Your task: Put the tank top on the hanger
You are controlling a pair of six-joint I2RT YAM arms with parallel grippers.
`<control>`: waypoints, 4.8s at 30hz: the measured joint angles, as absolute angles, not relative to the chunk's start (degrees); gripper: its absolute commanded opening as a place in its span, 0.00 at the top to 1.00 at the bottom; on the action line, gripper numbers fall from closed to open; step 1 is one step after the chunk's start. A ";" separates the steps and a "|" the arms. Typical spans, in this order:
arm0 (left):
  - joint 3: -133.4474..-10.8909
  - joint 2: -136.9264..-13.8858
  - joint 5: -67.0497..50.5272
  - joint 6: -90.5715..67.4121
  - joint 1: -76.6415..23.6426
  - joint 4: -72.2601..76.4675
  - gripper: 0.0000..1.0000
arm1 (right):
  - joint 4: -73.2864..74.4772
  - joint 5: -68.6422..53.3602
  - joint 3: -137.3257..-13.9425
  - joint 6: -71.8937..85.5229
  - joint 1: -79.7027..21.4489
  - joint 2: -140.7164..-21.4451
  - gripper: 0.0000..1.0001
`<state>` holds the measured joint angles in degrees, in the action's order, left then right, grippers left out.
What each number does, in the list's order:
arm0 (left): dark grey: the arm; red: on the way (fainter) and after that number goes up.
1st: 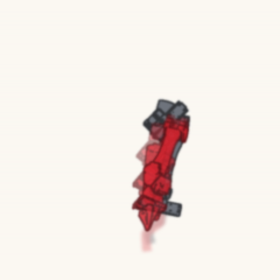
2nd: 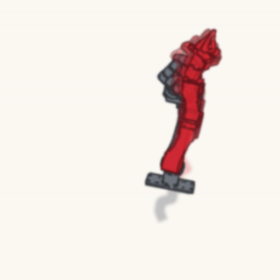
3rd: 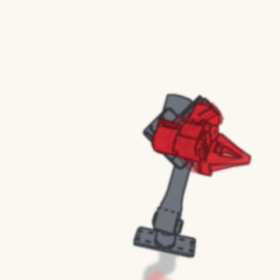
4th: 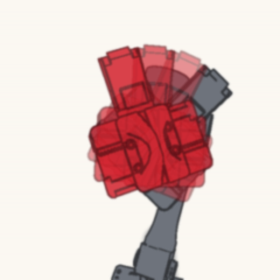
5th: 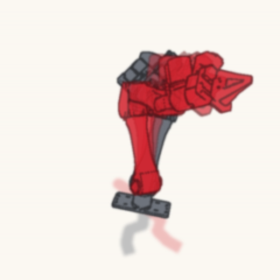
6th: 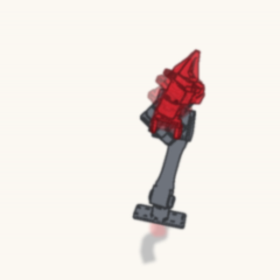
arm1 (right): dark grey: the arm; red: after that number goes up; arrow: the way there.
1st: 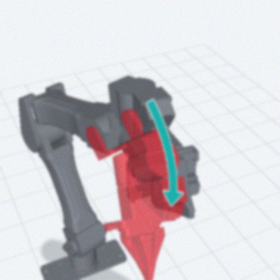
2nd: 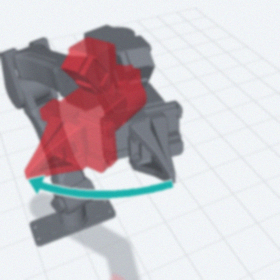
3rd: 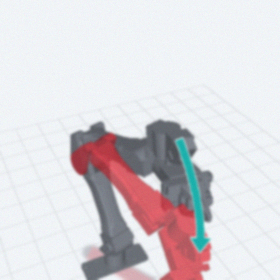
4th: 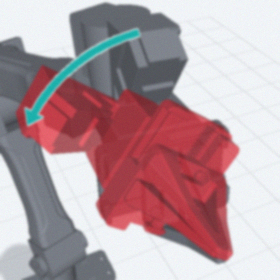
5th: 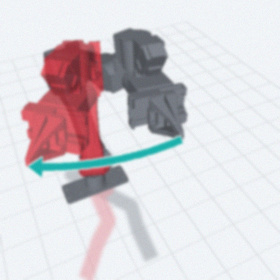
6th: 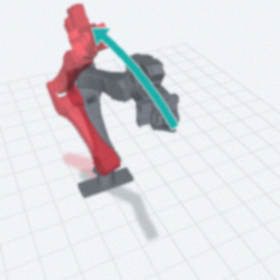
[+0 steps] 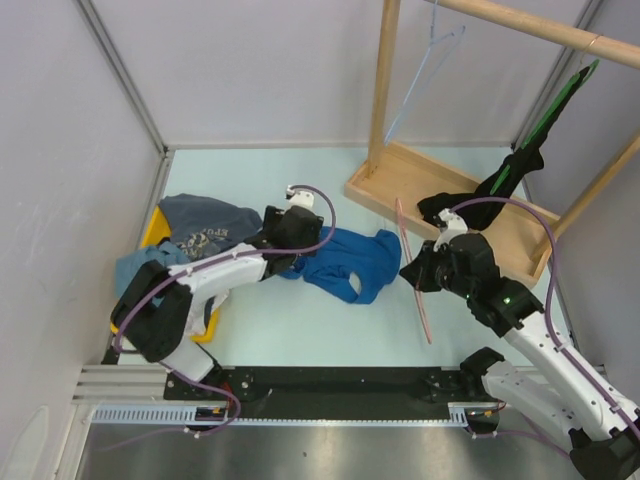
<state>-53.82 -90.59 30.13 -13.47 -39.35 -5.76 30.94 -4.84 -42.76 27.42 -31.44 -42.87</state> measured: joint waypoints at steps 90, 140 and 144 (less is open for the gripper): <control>-51.07 -74.70 -8.08 -23.18 -25.39 -5.39 1.00 | 27.94 -29.63 -45.56 12.93 -42.83 -46.17 1.00; -48.64 -57.19 -35.59 -21.26 -21.98 -1.78 0.06 | 6.52 -40.84 -42.00 17.32 -39.40 -49.17 1.00; -49.56 -57.04 -32.03 -19.35 -21.96 -4.62 0.01 | 7.16 -41.12 -42.00 17.45 -39.24 -48.60 1.00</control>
<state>-49.56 -57.04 -32.03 -19.35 -21.96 -4.62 7.16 -41.12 -42.00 17.45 -39.24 -48.60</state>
